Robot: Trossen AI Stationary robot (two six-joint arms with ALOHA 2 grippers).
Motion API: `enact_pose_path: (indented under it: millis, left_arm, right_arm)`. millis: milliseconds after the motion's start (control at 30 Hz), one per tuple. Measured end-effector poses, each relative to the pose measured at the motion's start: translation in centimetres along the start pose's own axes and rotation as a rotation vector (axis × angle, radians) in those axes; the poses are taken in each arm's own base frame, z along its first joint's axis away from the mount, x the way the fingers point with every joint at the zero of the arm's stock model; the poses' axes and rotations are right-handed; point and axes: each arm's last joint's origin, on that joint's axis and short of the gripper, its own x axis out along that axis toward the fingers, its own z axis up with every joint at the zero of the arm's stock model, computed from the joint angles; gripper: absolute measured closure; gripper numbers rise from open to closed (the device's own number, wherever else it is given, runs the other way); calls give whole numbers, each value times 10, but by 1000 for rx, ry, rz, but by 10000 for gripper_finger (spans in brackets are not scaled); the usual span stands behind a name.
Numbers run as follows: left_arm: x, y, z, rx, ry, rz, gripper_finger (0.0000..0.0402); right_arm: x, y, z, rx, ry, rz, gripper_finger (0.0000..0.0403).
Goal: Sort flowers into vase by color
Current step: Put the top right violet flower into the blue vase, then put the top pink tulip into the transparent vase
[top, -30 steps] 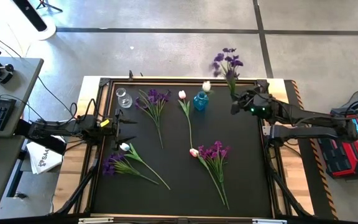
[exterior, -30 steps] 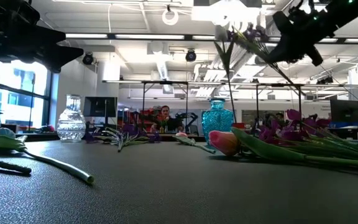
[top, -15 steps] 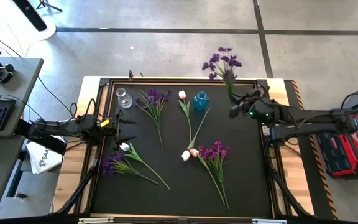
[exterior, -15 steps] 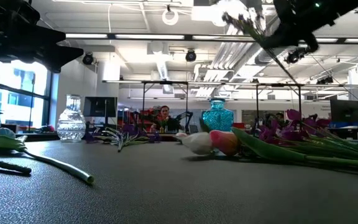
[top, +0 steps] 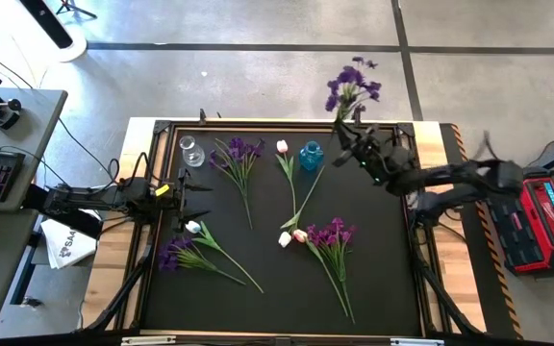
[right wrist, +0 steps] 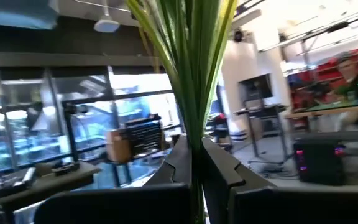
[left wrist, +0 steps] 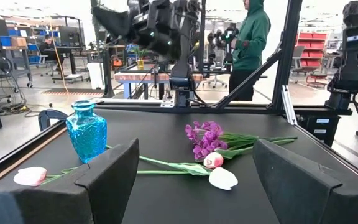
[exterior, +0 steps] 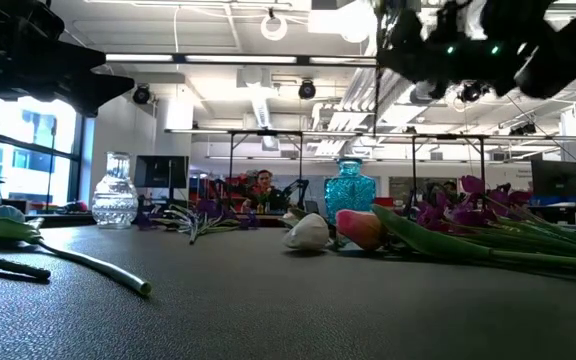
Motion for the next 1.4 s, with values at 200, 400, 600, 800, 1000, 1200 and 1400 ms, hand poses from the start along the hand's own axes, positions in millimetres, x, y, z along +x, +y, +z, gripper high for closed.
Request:
enact_pose_path:
  millis: [200, 400, 600, 800, 1000, 1200, 1400]
  left_arm:
    - [0, 0, 0, -1, 0, 0, 101]
    - [0, 0, 0, -1, 1, 0, 101]
    - [0, 0, 0, -2, 1, 0, 101]
    - [0, 0, 0, -1, 1, 0, 101]
    - [0, 0, 0, -1, 2, 0, 101]
    - [0, 0, 0, -2, 2, 0, 101]
    - [0, 0, 0, -2, 2, 0, 101]
  right_arm:
    - [25, 0, -28, -11, 19, 3, 403]
    - [38, 1, -48, -62, 62, -34, 403]
    - [37, -4, -61, -72, 101, -163, 403]
    - [36, -4, -67, -75, 153, -165, 381]
    - [35, -4, -72, -74, 206, -160, 302]
    - [32, 1, -61, -117, 273, -141, 231]
    - [21, 8, -28, -150, 370, -112, 198]
